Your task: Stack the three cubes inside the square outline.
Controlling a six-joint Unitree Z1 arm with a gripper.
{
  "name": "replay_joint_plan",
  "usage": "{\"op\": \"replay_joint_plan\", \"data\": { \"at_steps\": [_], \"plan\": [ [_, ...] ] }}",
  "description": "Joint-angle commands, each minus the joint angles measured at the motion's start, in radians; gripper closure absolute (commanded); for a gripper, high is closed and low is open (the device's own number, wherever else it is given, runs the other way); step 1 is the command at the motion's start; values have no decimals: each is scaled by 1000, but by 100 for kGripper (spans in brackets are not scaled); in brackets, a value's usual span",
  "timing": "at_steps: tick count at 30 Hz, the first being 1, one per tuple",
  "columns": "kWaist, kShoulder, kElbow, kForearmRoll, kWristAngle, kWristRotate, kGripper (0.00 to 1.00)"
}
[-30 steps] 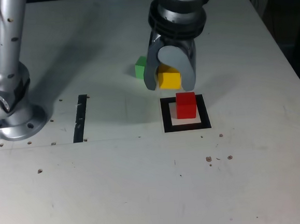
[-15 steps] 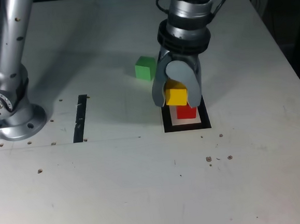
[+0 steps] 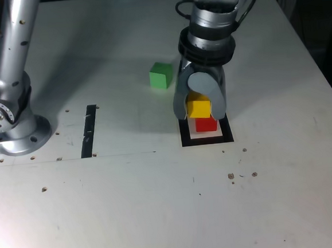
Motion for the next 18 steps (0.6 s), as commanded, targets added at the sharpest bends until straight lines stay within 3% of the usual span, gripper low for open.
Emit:
{"op": "replay_joint_plan", "data": {
  "at_steps": [1, 15, 18],
  "plan": [
    [2, -4, -1, -6, 8, -6, 86],
    [3, -5, -3, -45, 23, -29, 85],
    [3, -2, -1, -45, 22, -29, 81]
  ]
}}
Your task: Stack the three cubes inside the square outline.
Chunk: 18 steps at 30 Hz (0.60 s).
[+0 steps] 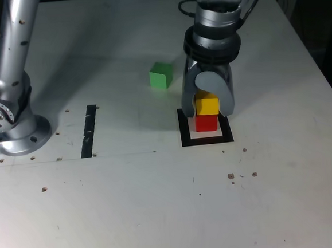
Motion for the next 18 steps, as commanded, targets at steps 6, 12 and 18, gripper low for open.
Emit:
{"op": "replay_joint_plan", "data": {
  "at_steps": [6, 12, 18],
  "plan": [
    [2, 0, 6, 21, -2, 2, 30],
    [2, -1, 8, 34, -5, 4, 1],
    [2, -16, 2, 35, -7, 2, 0]
  ]
}}
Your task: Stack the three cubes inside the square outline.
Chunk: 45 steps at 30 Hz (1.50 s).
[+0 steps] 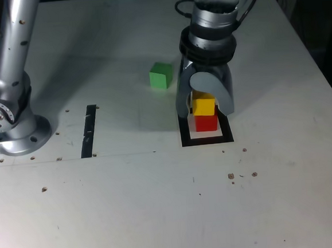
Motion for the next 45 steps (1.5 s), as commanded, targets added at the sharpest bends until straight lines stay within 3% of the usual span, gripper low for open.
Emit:
{"op": "replay_joint_plan", "data": {
  "at_steps": [1, 6, 11, 15, 19, 23, 26, 37, 45],
  "plan": [
    [2, -21, -3, 4, 1, -2, 0],
    [2, -93, -6, 62, 18, -2, 0],
    [11, -263, 32, 123, 86, 41, 0],
    [42, -414, 142, 110, 151, 78, 0],
    [136, -480, 280, 25, 176, 170, 0],
    [230, -479, 398, -112, 189, 250, 0],
    [274, -469, 440, -168, 217, 286, 0],
    [310, -289, 416, -239, 270, 359, 1],
    [310, -229, 428, -296, 271, 388, 4]
  ]
}}
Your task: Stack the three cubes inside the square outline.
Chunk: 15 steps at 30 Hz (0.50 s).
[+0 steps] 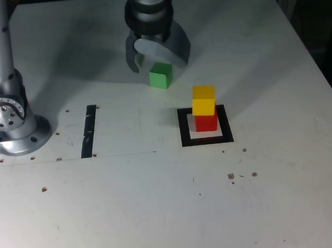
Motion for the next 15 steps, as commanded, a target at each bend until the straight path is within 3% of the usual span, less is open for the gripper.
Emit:
{"op": "replay_joint_plan", "data": {
  "at_steps": [1, 15],
  "plan": [
    [1, 26, 3, -12, 0, 7, 4],
    [2, 95, 17, -87, -34, 41, 19]
  ]
}}
